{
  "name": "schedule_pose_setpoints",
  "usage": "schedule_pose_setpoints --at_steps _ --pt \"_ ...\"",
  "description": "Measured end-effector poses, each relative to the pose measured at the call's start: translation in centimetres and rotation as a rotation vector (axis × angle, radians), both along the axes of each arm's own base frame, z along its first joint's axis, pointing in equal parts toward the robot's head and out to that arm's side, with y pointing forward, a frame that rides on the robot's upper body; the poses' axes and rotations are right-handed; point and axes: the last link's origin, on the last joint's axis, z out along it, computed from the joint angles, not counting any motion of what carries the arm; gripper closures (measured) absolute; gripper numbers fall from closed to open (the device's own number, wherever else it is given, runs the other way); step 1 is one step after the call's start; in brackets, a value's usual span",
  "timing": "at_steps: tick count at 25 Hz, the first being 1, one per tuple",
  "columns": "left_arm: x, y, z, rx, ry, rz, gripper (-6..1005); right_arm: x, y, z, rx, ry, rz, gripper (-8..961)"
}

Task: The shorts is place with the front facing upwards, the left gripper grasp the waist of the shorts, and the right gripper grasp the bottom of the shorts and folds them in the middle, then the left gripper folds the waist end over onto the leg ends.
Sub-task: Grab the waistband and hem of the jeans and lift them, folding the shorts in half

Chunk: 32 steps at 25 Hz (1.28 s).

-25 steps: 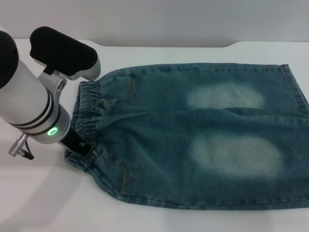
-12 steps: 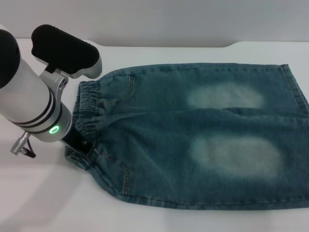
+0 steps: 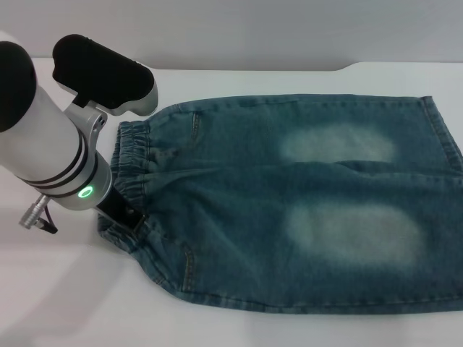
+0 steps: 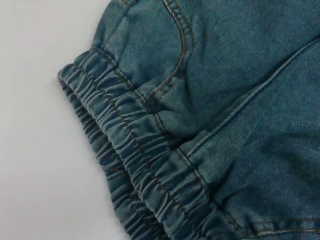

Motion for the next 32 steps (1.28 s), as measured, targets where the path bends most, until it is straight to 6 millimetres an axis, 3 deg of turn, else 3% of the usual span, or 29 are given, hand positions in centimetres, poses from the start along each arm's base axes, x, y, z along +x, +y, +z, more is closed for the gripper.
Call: schedule_pose_setpoints --at_steps 32 --pt "0.08 -0.10 -0.12 -0.008 0.006 -0.003 962 0.79 0.21 -0.80 -0.008 0.007 -0.009 323"
